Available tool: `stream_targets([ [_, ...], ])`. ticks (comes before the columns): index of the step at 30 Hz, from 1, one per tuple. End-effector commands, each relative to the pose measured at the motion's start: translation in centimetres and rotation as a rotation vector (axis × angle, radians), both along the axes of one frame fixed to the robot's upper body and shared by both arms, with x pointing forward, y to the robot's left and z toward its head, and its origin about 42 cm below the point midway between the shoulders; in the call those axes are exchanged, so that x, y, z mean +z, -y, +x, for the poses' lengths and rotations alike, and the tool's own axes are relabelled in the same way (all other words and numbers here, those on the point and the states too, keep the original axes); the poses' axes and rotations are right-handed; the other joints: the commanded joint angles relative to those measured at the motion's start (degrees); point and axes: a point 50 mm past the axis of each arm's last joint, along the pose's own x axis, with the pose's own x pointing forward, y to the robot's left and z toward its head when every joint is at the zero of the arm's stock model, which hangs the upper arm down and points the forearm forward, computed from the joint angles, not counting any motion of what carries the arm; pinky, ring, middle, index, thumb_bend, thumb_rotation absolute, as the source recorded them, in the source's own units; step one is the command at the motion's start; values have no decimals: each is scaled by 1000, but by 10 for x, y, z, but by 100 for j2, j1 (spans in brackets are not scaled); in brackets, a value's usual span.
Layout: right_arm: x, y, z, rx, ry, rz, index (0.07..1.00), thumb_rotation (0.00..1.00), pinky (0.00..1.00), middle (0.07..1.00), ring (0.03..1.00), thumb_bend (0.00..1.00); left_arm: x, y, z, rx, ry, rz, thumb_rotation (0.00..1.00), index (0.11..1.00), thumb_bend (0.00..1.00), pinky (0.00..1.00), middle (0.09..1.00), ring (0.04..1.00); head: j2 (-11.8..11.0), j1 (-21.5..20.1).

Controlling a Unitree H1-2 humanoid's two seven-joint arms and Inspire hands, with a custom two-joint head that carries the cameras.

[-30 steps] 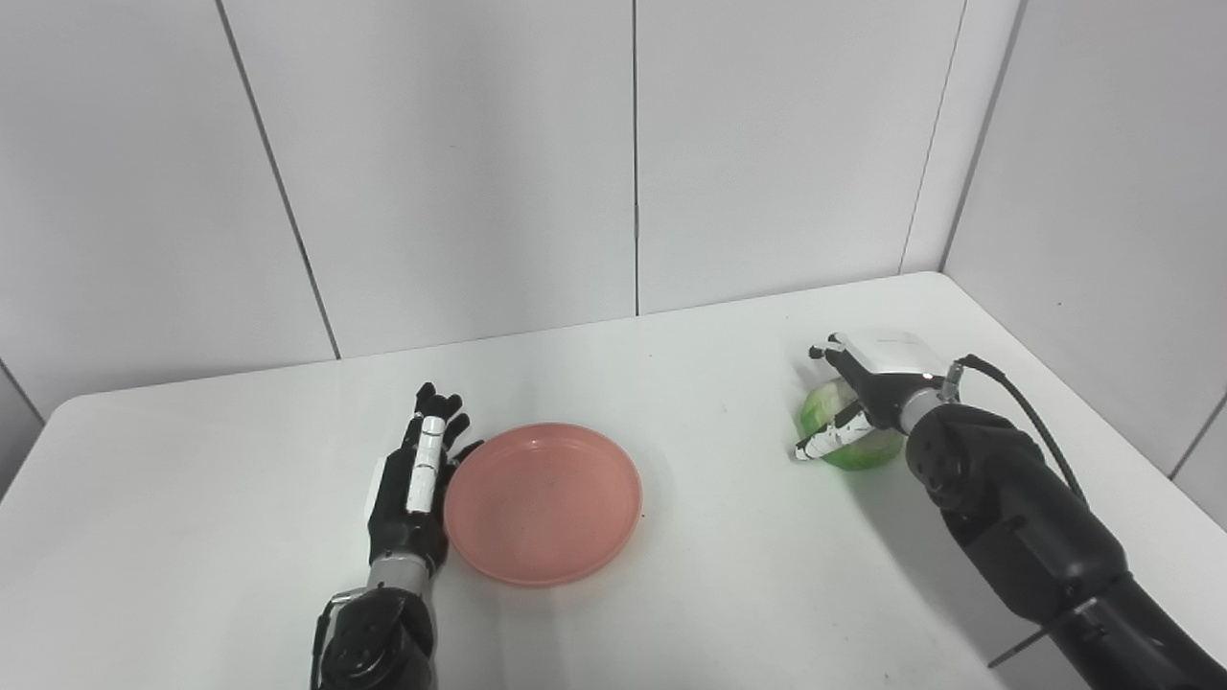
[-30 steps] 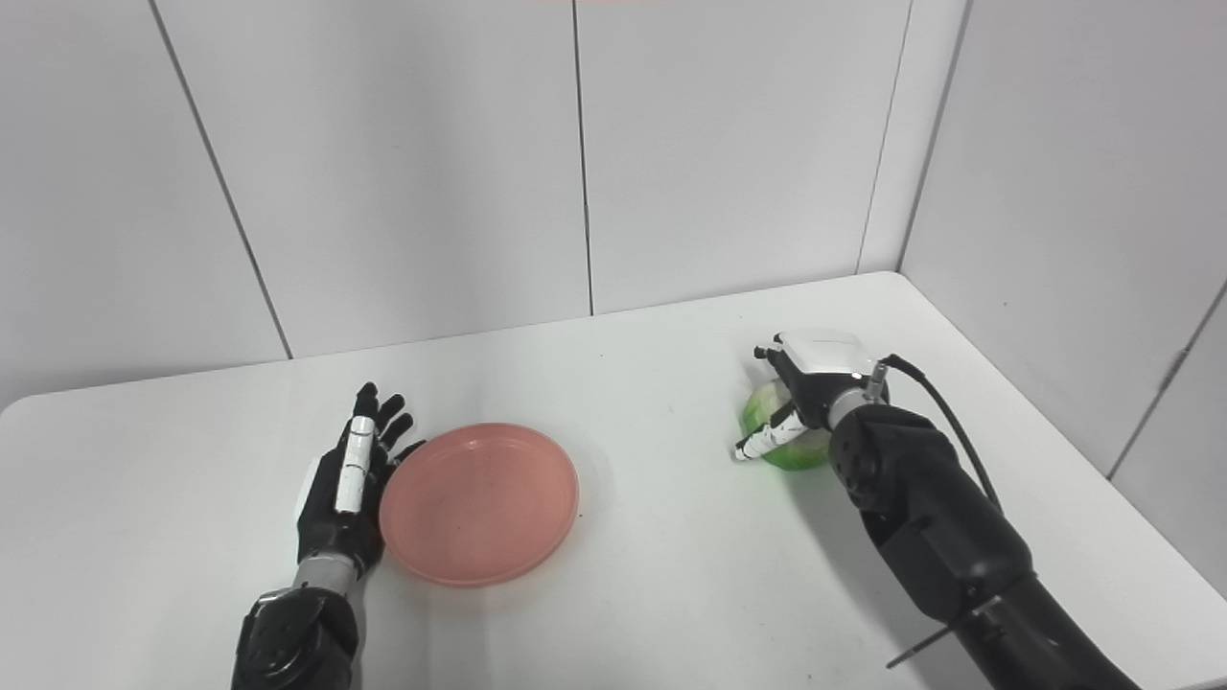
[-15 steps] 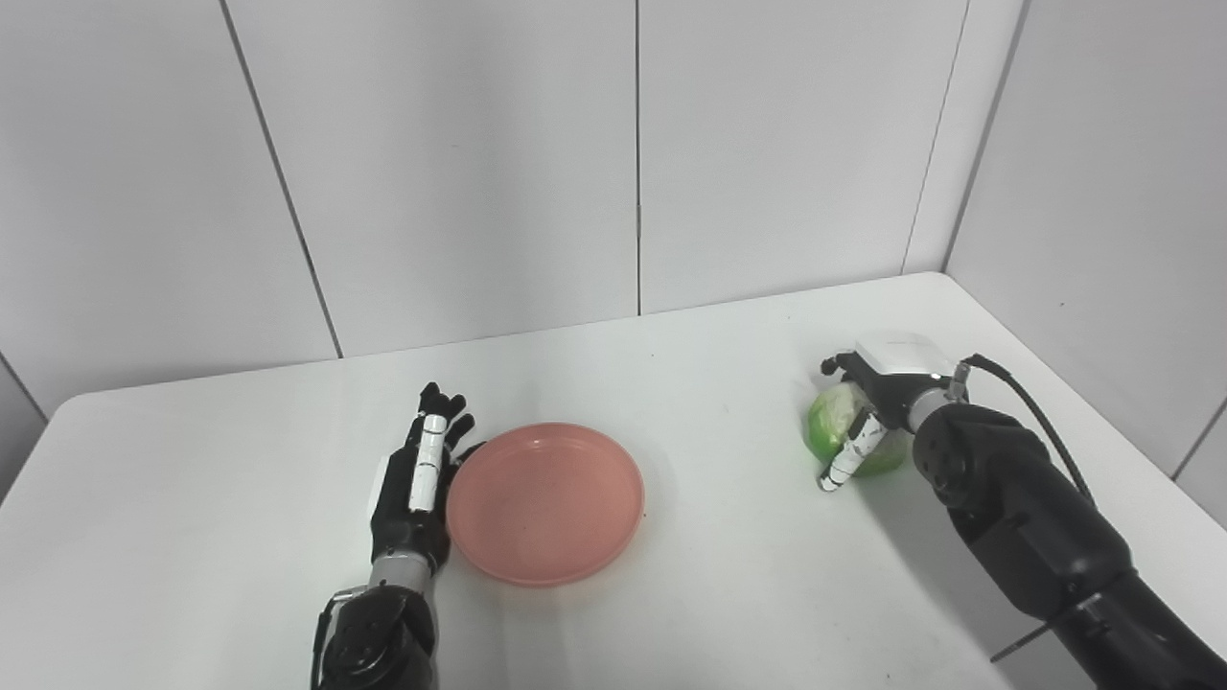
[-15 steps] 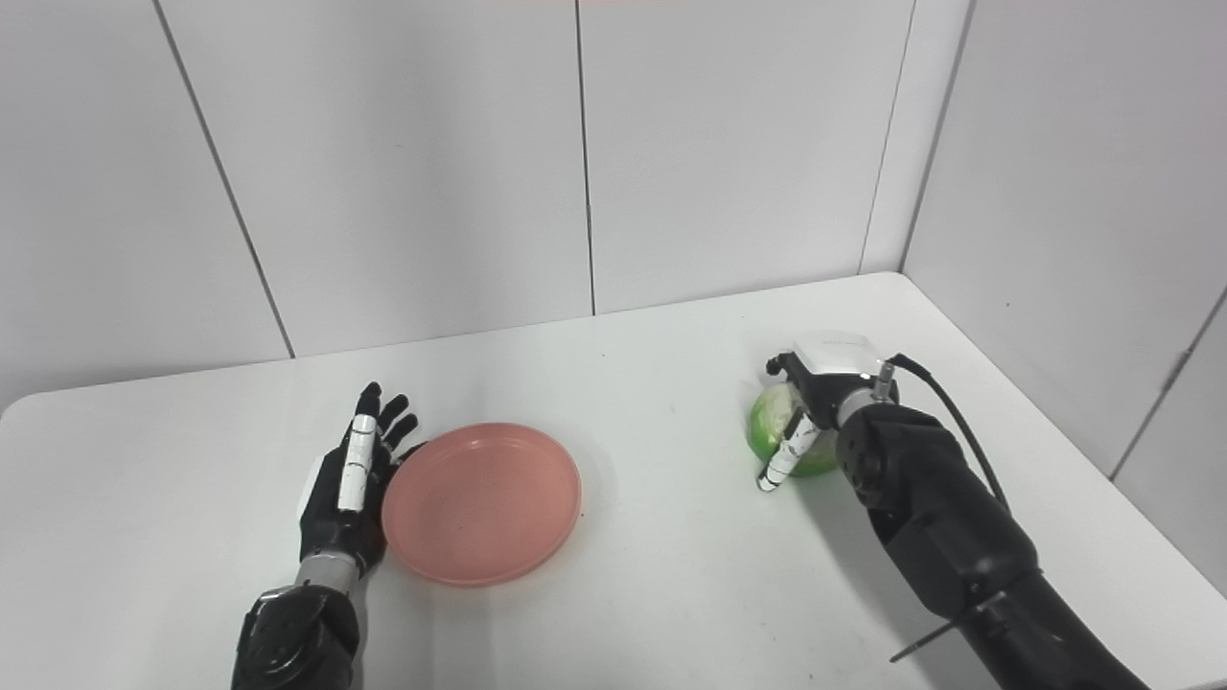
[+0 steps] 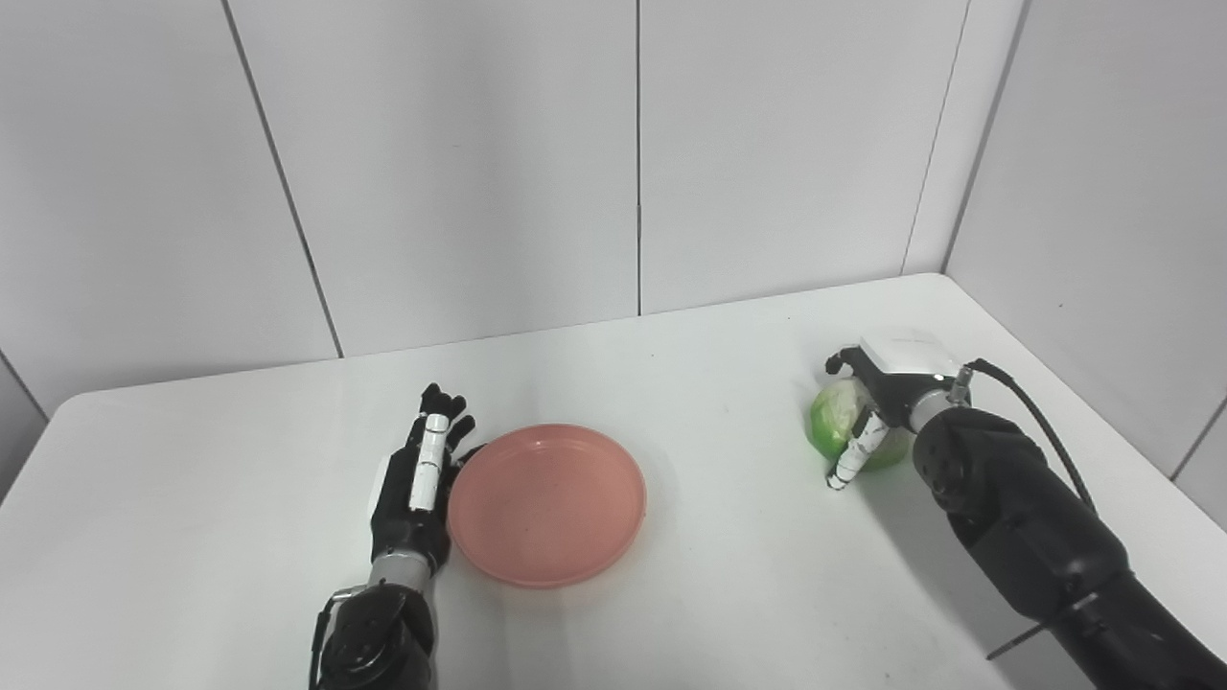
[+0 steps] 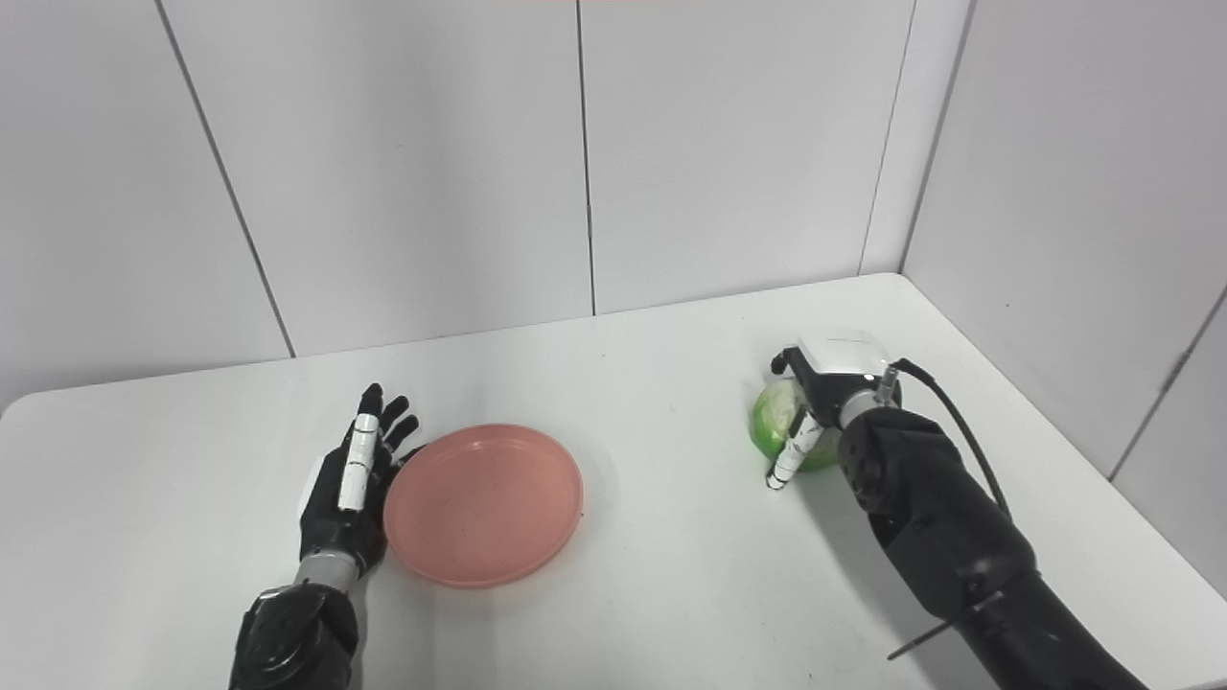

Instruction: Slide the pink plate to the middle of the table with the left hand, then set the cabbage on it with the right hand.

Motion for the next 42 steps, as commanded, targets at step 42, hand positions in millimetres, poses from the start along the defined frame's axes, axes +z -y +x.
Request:
stream_targets([
  [42,120,-67,-4,332,274,40,470,0,382,508,471,528,-20,18,-9,-13,-90,17,848,979,817,731,923,908,56,497],
])
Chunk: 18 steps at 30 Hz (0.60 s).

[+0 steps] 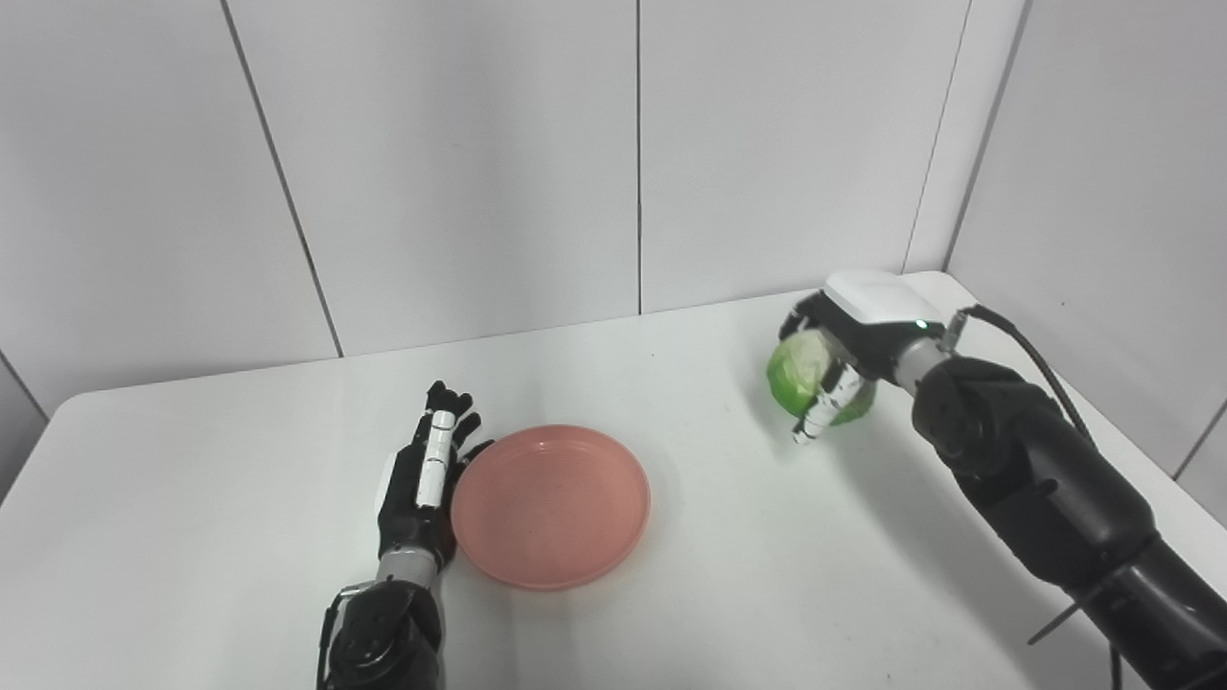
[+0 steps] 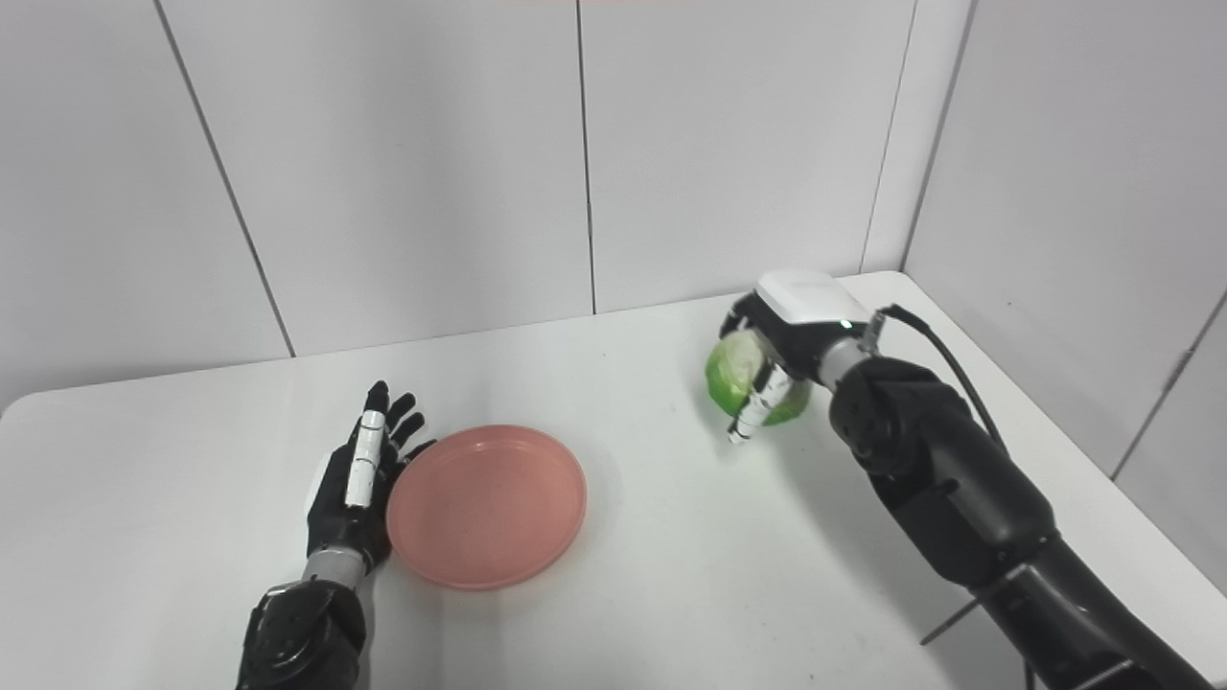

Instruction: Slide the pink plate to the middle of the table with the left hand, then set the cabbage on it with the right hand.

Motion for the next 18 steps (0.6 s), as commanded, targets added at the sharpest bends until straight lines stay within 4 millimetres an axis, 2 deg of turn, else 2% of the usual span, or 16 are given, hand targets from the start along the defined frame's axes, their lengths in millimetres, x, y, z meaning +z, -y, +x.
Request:
stream_targets([
  [1,36,-16,2,47,116,3,472,0,381,505,466,528,-19,9,-10,-10,-86,-1,843,978,819,722,922,906,17,38],
  [5,45,-42,2,123,159,27,475,0,367,500,449,528,-18,13,-9,-7,-86,-18,830,987,822,707,929,912,36,354],
  [10,46,-68,3,180,173,52,470,0,375,505,455,526,-17,22,-9,-1,-81,19,852,978,808,677,922,900,47,688],
  [15,36,-94,5,253,194,53,479,0,373,494,448,528,-16,30,-6,3,-87,14,853,981,818,738,922,902,80,1027],
  [18,28,-107,6,291,188,63,484,0,361,488,437,529,-13,36,-3,8,-85,9,847,987,840,717,925,897,80,1168],
])
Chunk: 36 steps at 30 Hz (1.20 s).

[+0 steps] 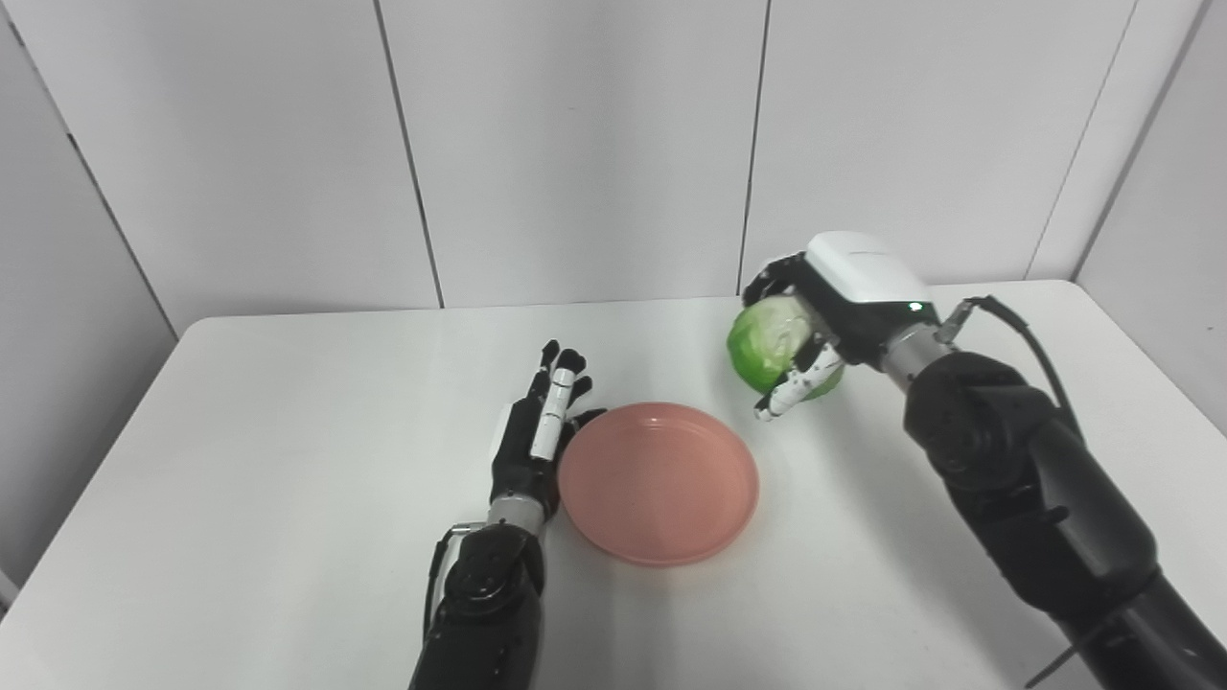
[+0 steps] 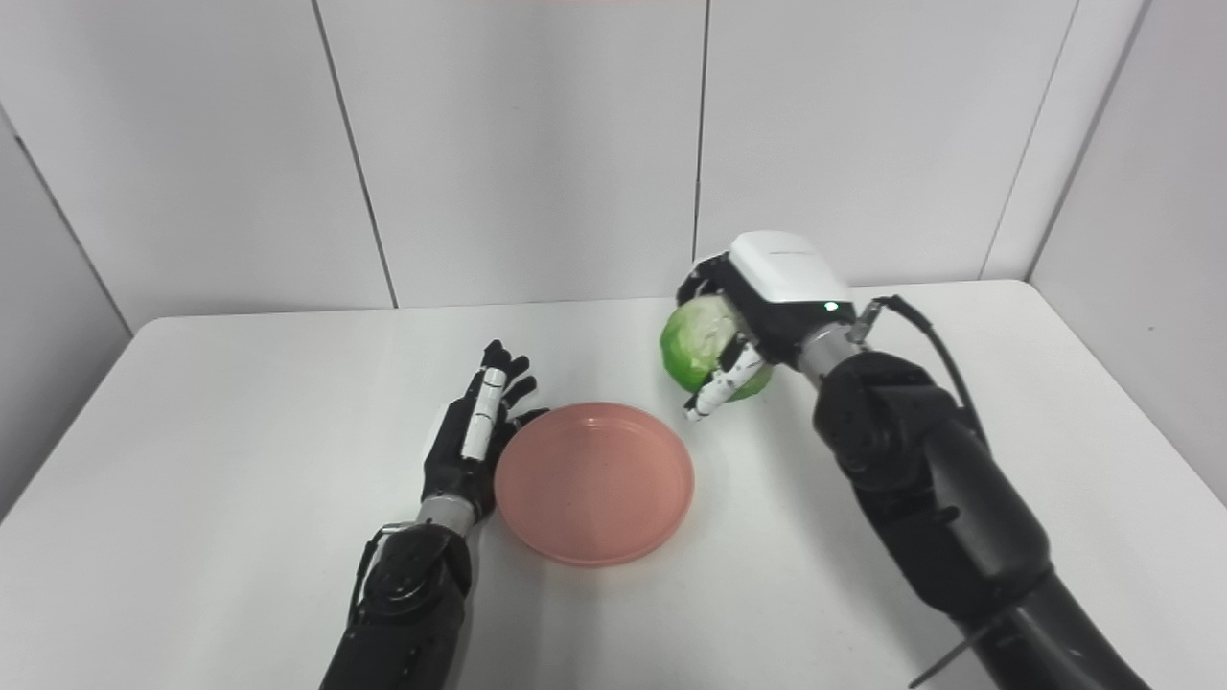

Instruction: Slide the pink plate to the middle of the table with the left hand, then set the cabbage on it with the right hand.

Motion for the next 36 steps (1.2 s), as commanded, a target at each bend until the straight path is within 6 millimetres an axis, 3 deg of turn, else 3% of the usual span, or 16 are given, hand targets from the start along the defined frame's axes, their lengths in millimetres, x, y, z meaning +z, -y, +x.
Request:
stream_targets([
  [1,30,-10,4,56,126,-5,485,0,367,488,441,529,-15,7,-5,4,-82,7,843,988,844,713,928,891,-10,46],
  [6,21,-26,2,87,89,-11,489,0,352,484,429,528,-12,11,-5,6,-76,9,844,988,861,773,935,903,9,117],
  [14,2,-46,-3,129,49,-19,486,0,330,483,409,530,-13,11,-5,11,-62,4,902,968,836,744,903,877,39,159],
  [18,-8,-54,-6,136,24,-19,502,0,300,451,377,529,-14,11,-5,12,-64,2,946,980,861,775,916,893,47,101],
  [22,-17,-58,-8,137,-1,-22,496,0,325,464,399,530,-13,9,-4,21,-57,10,966,988,880,710,907,889,65,49],
  [31,-35,-60,-8,137,-42,-48,489,0,327,476,402,530,-11,4,-5,19,-55,30,986,990,885,663,905,874,115,-59],
  [36,-42,-55,-9,131,-56,-52,518,3,313,452,389,527,-10,5,-4,15,-65,14,979,994,882,696,906,887,119,-55],
])
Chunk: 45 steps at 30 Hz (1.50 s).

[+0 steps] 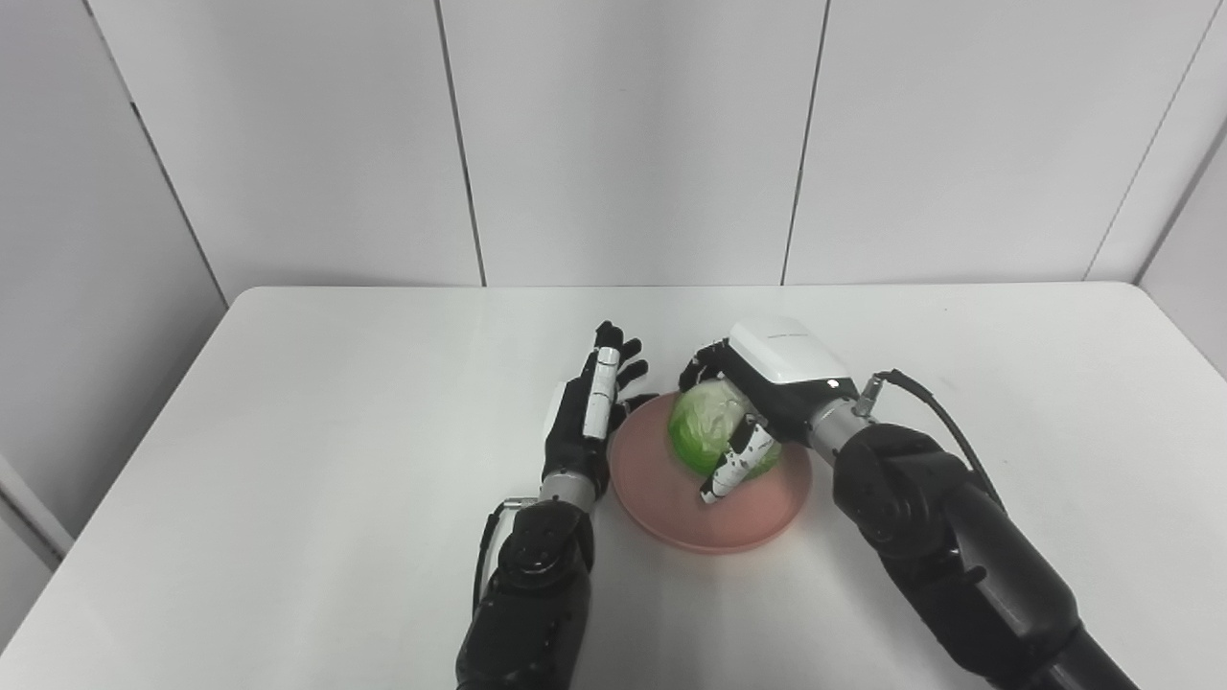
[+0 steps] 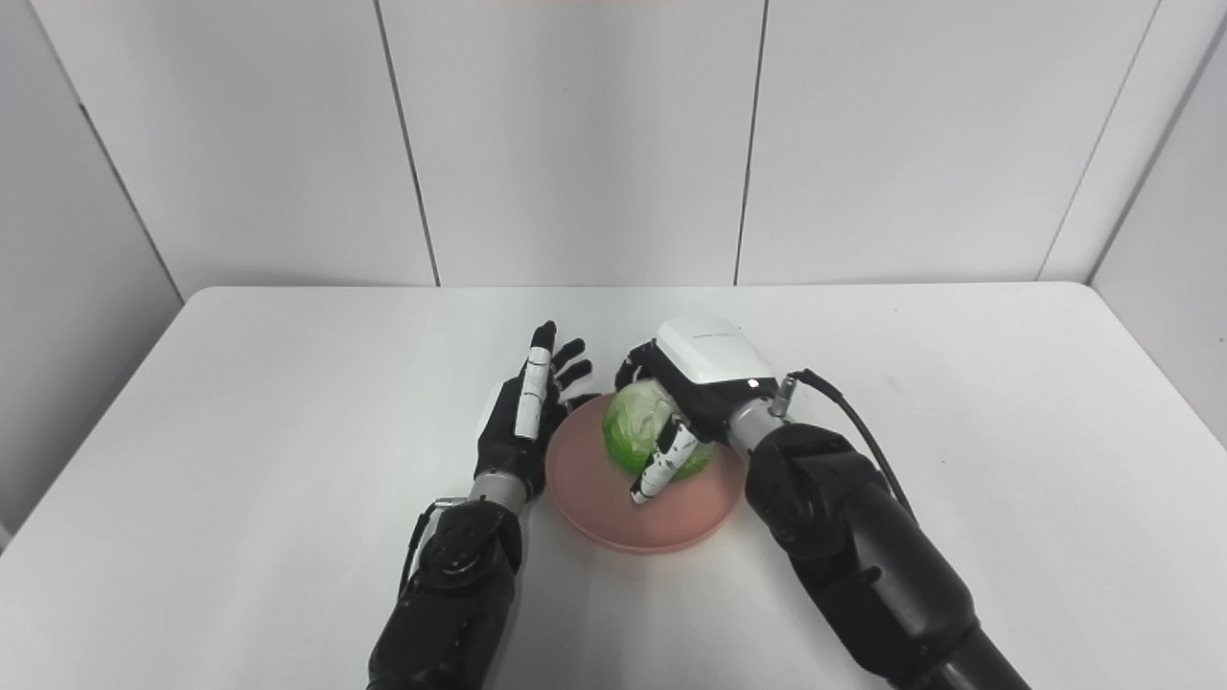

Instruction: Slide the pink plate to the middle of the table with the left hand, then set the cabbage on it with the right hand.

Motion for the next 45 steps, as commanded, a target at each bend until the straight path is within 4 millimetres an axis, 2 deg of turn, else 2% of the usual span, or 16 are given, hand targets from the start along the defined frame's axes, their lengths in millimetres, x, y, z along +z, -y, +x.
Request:
stream_targets([
  [1,16,2,1,27,72,16,526,4,307,447,384,526,-11,1,-5,-1,-73,1,978,995,882,700,906,888,3,3],
  [2,15,3,0,27,71,22,630,139,324,494,406,699,-11,1,-5,0,-73,3,977,992,881,682,901,885,3,3],
  [3,13,5,0,28,70,37,684,209,332,518,417,787,-11,2,-5,0,-74,0,977,990,880,673,899,884,7,4],
  [4,12,7,-1,28,68,48,769,355,353,599,463,890,-11,2,-5,0,-75,-3,969,981,881,668,900,887,7,4],
  [6,12,9,-2,30,56,63,855,518,406,713,555,970,-12,3,-4,0,-73,-3,964,973,881,652,900,888,8,10],
  [9,11,12,-3,31,49,78,916,654,494,827,681,998,-11,4,-3,-1,-74,-5,959,970,873,653,902,891,3,21],
  [10,11,13,-3,34,47,89,938,694,588,872,769,1000,-11,4,-3,-1,-76,-12,954,974,866,663,904,891,-3,20],
  [14,11,14,-2,53,28,135,991,739,812,946,926,1000,-11,3,-4,-1,-76,-27,943,985,834,707,913,900,-3,20],
  [21,13,18,-3,68,52,155,1000,847,898,969,959,1000,-12,1,-5,-5,-73,-23,947,979,825,742,919,902,9,18],
  [26,7,25,-6,87,188,245,978,934,934,917,917,1000,-11,0,-6,7,-56,-20,946,975,855,715,923,904,32,19],
  [29,-1,31,-8,73,252,384,942,981,870,895,884,1000,-9,-2,-8,32,-10,4,947,960,832,736,922,900,37,34],
  [31,-12,36,-7,38,248,557,923,997,752,885,848,985,-6,-5,-8,67,30,19,945,957,823,796,933,909,33,30],
  [37,-50,48,-3,-115,54,1156,969,1000,724,855,798,925,5,-17,-6,170,221,150,958,906,713,911,928,907,20,-17],
  [42,-73,53,-5,-212,1,1438,974,1000,849,898,862,877,2,-26,-12,175,246,170,927,909,747,894,933,919,47,-62],
  [43,-78,53,-6,-235,3,1460,969,1000,934,913,903,871,0,-29,-13,176,243,177,930,915,747,888,932,918,53,-76],
  [45,-85,54,-8,-267,26,1451,960,1000,968,908,919,847,-4,-33,-15,177,229,185,939,923,788,896,936,922,63,-103],
])
